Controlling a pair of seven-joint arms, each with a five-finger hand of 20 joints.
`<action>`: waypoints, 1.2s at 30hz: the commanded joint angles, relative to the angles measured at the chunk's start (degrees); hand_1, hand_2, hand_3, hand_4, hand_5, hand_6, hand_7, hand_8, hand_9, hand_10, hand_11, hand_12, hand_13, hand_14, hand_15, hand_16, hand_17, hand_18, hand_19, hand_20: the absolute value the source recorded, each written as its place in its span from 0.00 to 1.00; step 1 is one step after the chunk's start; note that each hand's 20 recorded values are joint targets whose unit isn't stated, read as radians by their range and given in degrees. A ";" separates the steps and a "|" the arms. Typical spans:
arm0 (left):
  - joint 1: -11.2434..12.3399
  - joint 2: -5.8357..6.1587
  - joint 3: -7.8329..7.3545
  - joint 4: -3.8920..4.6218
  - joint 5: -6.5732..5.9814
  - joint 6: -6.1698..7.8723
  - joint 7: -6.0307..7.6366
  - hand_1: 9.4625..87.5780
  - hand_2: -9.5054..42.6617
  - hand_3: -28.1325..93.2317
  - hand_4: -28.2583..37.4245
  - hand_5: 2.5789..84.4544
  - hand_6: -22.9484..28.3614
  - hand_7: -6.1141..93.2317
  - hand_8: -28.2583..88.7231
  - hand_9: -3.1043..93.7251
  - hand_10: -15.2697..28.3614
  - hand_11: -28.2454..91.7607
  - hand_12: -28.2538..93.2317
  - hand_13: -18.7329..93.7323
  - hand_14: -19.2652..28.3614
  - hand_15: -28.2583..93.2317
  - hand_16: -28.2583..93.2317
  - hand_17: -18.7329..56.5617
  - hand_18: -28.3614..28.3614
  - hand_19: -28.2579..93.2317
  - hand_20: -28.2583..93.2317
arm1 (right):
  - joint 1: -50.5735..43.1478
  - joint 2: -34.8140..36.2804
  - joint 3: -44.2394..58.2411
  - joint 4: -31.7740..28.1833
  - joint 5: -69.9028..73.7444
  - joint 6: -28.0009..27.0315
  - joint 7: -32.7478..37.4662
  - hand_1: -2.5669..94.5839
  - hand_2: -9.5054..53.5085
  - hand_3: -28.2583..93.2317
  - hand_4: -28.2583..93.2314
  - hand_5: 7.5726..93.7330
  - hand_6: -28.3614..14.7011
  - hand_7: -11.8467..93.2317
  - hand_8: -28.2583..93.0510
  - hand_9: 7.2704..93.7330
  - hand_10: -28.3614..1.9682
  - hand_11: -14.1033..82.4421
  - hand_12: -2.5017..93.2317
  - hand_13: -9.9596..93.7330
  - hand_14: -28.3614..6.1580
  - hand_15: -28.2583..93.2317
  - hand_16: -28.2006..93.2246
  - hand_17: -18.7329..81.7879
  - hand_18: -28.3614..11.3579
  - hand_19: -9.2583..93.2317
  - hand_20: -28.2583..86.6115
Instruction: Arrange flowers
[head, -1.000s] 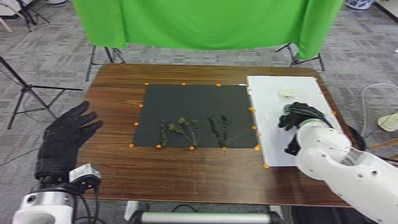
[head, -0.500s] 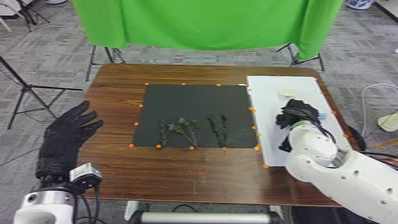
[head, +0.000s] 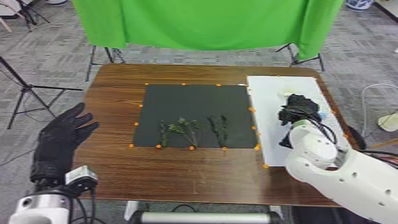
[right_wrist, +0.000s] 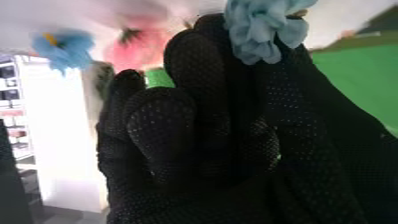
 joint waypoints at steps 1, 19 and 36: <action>2.34 -0.11 -1.59 -0.62 -0.79 1.54 0.89 0.19 0.37 0.90 0.05 0.41 0.62 0.24 0.14 0.38 0.77 0.46 0.30 0.40 0.93 0.63 0.15 0.12 0.90 0.71 0.21 | 4.45 -3.25 2.62 -2.62 -2.81 -0.09 -4.89 0.55 0.00 0.90 0.00 0.90 0.62 0.32 0.26 0.89 0.54 0.59 0.31 0.81 0.52 0.89 0.36 0.47 0.11 0.95 0.41; 5.11 -2.66 -5.61 -0.51 -1.06 2.46 0.32 0.19 0.37 0.90 0.05 0.41 0.62 0.24 0.14 0.38 0.76 0.46 0.30 0.40 0.93 0.62 0.15 0.12 0.90 0.71 0.21 | 6.92 -28.24 -0.97 -3.10 -5.12 -8.94 -18.11 0.55 0.00 0.91 0.00 0.91 0.62 0.31 0.27 0.89 0.53 0.59 0.31 0.81 0.52 0.89 0.37 0.46 0.11 0.95 0.41; -0.95 -1.75 -3.81 2.01 -0.80 1.00 -0.44 0.20 0.36 0.91 0.07 0.40 0.60 0.25 0.13 0.38 0.73 0.46 0.30 0.41 0.89 0.61 0.16 0.12 0.90 0.70 0.21 | 10.84 -40.99 -13.13 6.87 -3.64 -5.69 -17.47 0.53 0.00 0.92 0.00 0.93 0.63 0.31 0.27 0.90 0.52 0.59 0.30 0.81 0.51 0.89 0.37 0.45 0.12 0.95 0.41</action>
